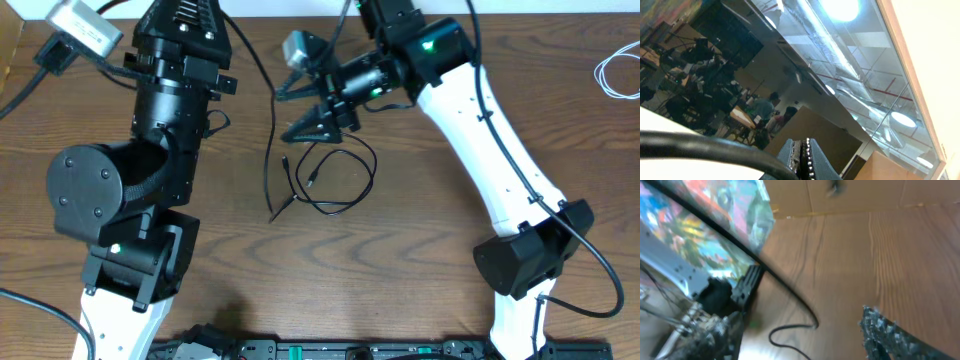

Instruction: Untangle cables

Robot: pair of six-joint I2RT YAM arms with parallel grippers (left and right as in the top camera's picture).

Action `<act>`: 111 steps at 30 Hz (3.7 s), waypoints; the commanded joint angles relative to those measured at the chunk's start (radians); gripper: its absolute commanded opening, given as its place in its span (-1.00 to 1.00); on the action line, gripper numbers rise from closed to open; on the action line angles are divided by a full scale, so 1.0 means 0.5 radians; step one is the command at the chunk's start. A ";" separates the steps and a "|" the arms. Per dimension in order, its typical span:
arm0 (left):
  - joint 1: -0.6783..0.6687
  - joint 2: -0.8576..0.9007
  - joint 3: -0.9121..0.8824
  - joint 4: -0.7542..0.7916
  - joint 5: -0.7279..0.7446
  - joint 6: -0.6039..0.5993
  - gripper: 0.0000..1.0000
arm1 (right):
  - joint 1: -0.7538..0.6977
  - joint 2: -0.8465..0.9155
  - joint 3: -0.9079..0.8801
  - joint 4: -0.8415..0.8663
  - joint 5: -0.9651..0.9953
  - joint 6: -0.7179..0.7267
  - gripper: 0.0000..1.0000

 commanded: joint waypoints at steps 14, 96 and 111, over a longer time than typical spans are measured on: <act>0.008 -0.037 0.062 -0.100 -0.018 -0.016 -0.85 | 0.197 0.172 -0.011 0.577 -0.163 0.533 -0.73; 0.011 0.206 0.053 -1.980 -0.160 0.285 0.27 | -2.383 0.359 -0.009 -0.040 2.275 1.930 -0.46; 0.011 0.230 0.053 -2.008 -0.159 0.284 0.27 | -2.383 0.339 -0.006 -0.459 2.338 1.992 0.98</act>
